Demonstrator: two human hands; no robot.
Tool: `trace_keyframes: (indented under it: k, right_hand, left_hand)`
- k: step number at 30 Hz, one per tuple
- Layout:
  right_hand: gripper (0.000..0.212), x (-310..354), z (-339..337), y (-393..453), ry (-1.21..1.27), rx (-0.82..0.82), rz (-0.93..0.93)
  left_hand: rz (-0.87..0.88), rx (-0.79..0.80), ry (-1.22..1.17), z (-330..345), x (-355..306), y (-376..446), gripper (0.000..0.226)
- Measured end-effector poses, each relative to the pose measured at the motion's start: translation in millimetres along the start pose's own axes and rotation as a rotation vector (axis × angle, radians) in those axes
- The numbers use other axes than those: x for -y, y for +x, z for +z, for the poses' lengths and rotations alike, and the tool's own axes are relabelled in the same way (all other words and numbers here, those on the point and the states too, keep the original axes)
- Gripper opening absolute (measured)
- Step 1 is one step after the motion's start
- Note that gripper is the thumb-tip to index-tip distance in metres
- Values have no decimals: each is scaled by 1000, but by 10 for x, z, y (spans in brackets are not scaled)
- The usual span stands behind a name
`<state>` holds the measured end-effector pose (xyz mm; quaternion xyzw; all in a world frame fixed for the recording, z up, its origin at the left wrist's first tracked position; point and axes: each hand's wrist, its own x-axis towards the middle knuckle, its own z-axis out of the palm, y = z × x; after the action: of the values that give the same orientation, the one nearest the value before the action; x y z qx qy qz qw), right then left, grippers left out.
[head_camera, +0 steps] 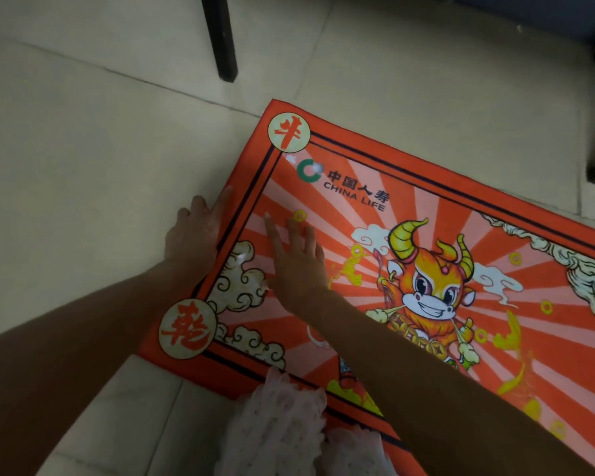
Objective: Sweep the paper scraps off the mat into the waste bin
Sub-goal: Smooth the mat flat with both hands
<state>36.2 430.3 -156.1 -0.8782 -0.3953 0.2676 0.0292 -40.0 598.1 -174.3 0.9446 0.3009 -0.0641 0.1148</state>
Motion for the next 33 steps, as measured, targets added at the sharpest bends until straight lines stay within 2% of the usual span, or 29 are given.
trace_keyframes:
  k: [20, 25, 33]
  right_hand:
    - [102, 431, 6, 276, -9, 18, -60]
    - [96, 383, 5, 333, -8, 0, -111]
    - [93, 204, 83, 505, 46, 6, -69]
  left_hand:
    - [-34, 0, 36, -55, 463, -12, 88]
    - [-51, 7, 38, -35, 486, 31, 87]
    - [-59, 14, 9, -77, 544, 135, 83]
